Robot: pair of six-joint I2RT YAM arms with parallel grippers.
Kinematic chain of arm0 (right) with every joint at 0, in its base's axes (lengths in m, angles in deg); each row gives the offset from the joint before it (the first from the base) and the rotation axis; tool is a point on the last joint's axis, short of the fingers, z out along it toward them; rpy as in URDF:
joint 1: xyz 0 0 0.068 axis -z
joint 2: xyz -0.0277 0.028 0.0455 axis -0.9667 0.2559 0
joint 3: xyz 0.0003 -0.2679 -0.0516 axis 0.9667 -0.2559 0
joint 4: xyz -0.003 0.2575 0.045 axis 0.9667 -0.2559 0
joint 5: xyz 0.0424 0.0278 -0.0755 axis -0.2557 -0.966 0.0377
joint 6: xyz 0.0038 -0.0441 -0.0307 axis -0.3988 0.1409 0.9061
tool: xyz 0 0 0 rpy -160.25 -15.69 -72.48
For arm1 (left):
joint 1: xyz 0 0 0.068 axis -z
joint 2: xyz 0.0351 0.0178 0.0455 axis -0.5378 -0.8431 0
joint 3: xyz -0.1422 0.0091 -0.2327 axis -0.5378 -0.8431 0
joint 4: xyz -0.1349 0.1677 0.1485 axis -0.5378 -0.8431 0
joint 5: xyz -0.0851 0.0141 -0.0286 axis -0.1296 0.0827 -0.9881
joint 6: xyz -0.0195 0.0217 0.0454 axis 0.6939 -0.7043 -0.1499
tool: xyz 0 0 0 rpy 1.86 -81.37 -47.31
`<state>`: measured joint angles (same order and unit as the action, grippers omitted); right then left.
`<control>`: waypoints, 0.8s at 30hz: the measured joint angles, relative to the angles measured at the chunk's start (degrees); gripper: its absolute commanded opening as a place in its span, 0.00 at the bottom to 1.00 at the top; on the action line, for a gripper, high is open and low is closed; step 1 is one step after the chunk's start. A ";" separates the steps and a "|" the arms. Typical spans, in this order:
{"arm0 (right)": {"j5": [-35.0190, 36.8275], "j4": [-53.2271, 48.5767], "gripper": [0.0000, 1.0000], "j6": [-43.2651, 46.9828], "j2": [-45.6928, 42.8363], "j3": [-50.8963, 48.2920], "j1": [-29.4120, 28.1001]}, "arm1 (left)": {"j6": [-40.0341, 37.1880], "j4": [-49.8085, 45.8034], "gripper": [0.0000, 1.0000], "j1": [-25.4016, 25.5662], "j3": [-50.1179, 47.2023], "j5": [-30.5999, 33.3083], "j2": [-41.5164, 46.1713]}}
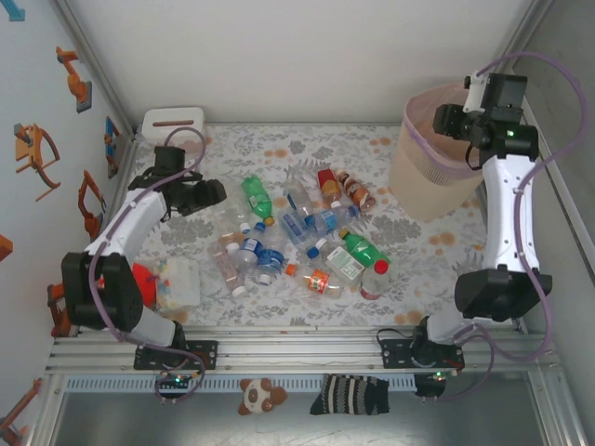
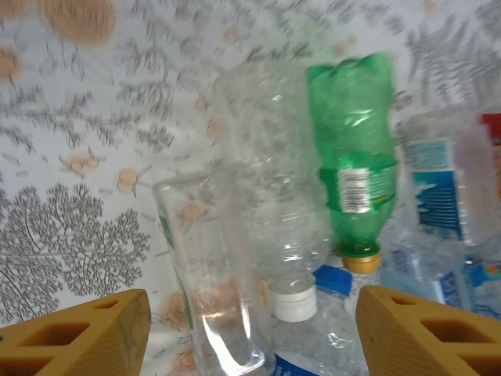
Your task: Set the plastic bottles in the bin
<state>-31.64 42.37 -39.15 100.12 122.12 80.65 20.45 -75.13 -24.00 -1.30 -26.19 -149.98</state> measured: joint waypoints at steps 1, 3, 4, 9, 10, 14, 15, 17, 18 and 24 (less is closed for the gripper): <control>-0.13 0.72 0.59 -0.24 -1.16 -0.87 -0.20 | 0.44 -0.70 0.65 0.00 0.39 0.11 -1.53; -0.33 1.66 0.59 -0.87 -3.69 -2.97 -0.50 | 1.25 -1.99 0.64 0.00 1.07 0.44 -4.42; -0.37 1.79 0.59 -1.07 -4.61 -3.69 -0.59 | 1.49 -2.62 0.64 0.00 1.36 0.61 -5.33; -0.35 2.01 0.59 -1.73 -8.39 -5.88 -0.70 | 2.51 -4.59 0.65 -0.02 3.28 2.19 -7.80; -0.35 2.03 0.59 -1.75 -8.83 -6.05 -0.70 | 2.64 -4.59 0.65 -0.07 3.65 2.34 -8.17; -0.35 2.08 0.59 -2.16 -9.86 -6.14 -0.74 | 3.63 -4.46 0.66 -0.33 5.62 1.88 -10.75; -0.37 2.10 0.59 -2.16 -9.90 -6.14 -0.74 | 3.78 -4.48 0.66 -0.33 6.25 1.55 -11.56; -0.37 2.10 0.59 -2.16 -9.90 -6.14 -0.74 | 3.85 -4.42 0.66 -0.39 7.50 0.66 -13.20; -0.37 2.10 0.59 -2.16 -9.86 -6.14 -0.76 | 3.89 -4.33 0.66 -0.37 7.91 0.28 -13.94; -0.52 2.05 0.58 -2.16 -9.66 -6.14 -0.87 | 4.02 -4.33 0.61 -0.37 8.15 -0.52 -16.57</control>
<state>-32.16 44.43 -41.32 90.46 115.98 79.78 24.47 -79.46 -24.37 6.86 -26.72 -166.54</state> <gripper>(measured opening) 0.578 0.630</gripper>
